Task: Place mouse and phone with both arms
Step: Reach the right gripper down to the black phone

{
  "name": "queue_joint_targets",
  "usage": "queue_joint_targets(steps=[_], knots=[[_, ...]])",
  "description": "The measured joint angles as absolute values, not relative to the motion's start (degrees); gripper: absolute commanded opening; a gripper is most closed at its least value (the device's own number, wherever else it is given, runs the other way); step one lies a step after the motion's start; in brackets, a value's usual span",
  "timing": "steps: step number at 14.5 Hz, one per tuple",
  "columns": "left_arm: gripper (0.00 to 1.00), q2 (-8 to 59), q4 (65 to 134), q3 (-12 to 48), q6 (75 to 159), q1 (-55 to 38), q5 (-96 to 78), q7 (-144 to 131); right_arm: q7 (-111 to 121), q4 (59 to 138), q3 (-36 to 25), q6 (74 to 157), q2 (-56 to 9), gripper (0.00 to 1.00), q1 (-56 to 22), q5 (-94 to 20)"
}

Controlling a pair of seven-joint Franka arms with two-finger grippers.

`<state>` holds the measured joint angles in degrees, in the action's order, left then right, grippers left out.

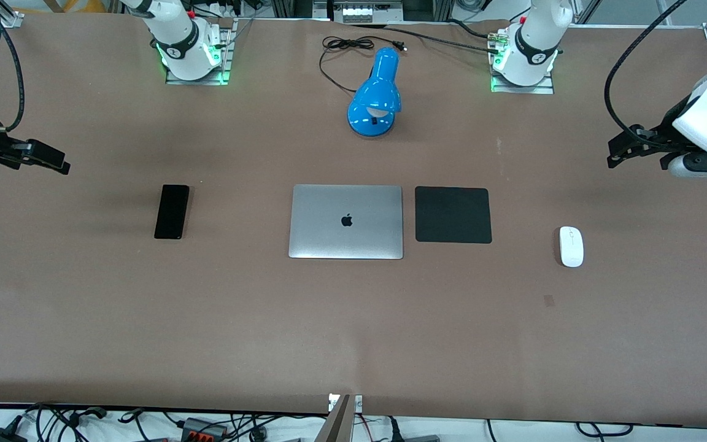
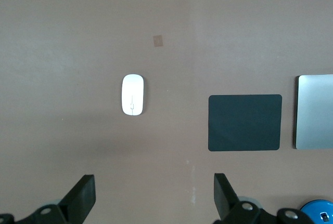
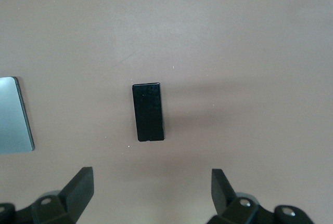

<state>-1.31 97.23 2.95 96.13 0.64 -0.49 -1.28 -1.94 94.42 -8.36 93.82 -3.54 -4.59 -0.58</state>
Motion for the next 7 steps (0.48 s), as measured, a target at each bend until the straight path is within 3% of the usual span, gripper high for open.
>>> queue_joint_targets(steps=[7], knots=[[1.00,1.0,93.5,3.5,94.0,-0.2,-0.5,-1.3,-1.9,94.4,-8.4,93.8,-3.6,1.00,-4.6,-0.6]])
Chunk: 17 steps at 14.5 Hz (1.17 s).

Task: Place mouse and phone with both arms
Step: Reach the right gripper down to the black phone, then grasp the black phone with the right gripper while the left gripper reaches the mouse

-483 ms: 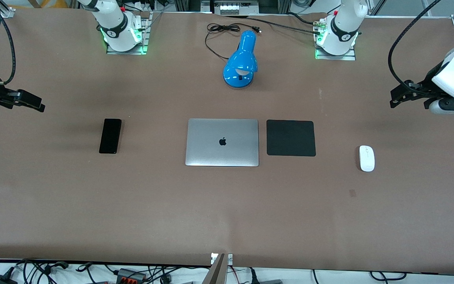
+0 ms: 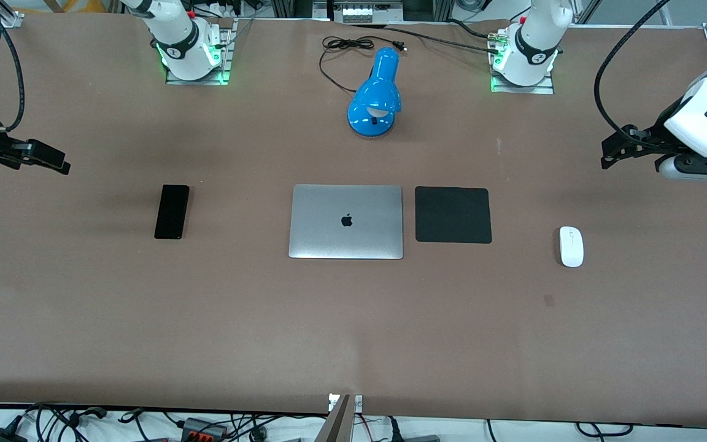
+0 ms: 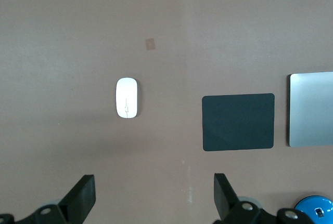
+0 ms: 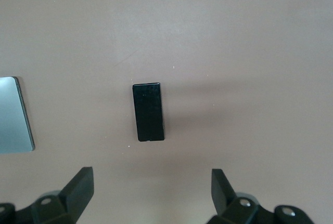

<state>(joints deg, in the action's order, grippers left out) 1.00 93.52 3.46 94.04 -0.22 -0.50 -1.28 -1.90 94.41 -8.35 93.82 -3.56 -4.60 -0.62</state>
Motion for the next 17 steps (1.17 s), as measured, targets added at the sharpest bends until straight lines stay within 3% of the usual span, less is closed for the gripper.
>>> queue_joint_targets(steps=[7,14,17], knots=[[1.00,1.3,93.0,3.5,93.2,-0.2,-0.5,-1.3,-1.9,94.3,-8.3,94.9,-9.1,1.00,-4.6,-0.6],[1.00,1.3,92.9,3.7,92.4,-0.3,-0.4,-1.3,-3.1,94.5,-7.5,105.0,-30.4,1.00,-7.7,-1.5],[1.00,1.3,92.8,3.8,92.1,-0.8,-0.1,-1.3,-3.5,94.4,-7.6,105.6,-35.6,1.00,-7.7,-5.6]])
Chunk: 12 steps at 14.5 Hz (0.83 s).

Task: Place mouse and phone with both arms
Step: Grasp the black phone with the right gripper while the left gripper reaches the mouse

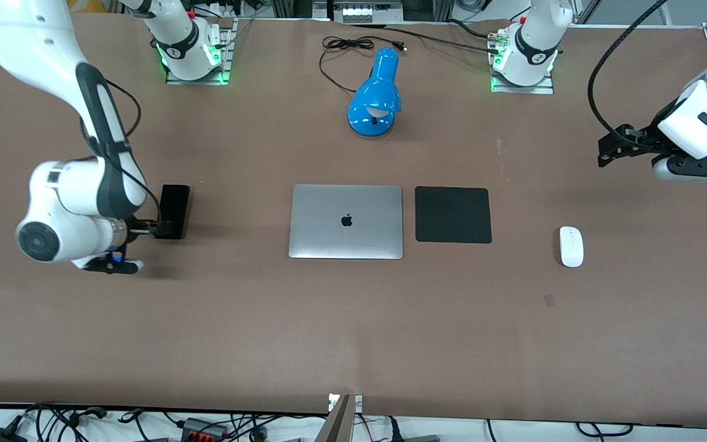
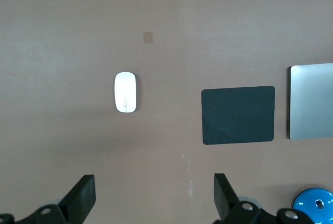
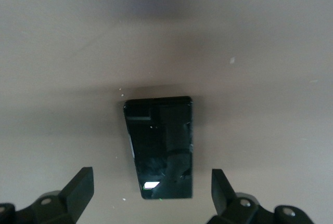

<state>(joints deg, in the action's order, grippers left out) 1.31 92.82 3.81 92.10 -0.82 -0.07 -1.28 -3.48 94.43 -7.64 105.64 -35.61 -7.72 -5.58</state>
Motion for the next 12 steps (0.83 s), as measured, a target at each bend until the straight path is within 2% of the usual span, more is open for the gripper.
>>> queue_joint_targets(steps=[9,12], knots=[[1.00,1.4,92.7,4.4,88.4,-1.0,0.0,-1.6,-3.5,99.2,-7.8,110.0,-36.7,1.00,-7.6,-6.3],[1.00,3.4,92.7,4.6,87.9,-1.0,0.0,-2.1,-3.5,101.1,-7.8,111.7,-36.7,1.00,-7.4,-6.3]])
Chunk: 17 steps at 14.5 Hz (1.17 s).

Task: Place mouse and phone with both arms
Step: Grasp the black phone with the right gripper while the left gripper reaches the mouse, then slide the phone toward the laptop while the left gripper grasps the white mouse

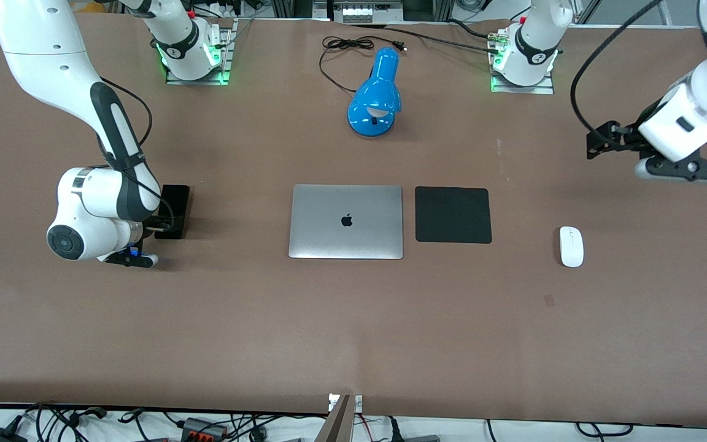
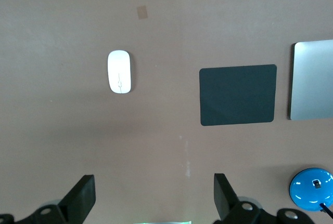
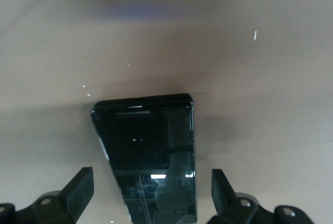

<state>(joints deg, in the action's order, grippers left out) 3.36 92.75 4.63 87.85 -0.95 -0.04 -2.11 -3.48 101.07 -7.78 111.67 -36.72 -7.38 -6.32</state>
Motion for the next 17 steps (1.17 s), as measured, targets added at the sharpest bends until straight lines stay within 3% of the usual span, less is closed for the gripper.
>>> queue_joint_targets(steps=[4,10,14,17], knots=[[1.00,10.5,92.9,4.2,88.6,-0.5,0.0,-2.5,-3.5,101.8,-7.8,112.4,-36.7,1.00,-7.3,-6.5],[1.00,29.7,93.2,2.8,111.1,6.6,3.1,-2.1,-3.5,104.4,-7.8,116.3,-36.7,1.00,-7.4,-6.5],[1.00,32.6,98.0,3.0,123.6,7.1,6.1,0.5,-3.5,104.7,-7.7,116.6,-36.7,1.00,-7.4,-6.6],[1.00,32.5,103.8,3.0,133.4,7.7,6.2,5.6,-3.4,104.7,-7.7,116.9,-36.7,0.65,-7.4,-6.6]])
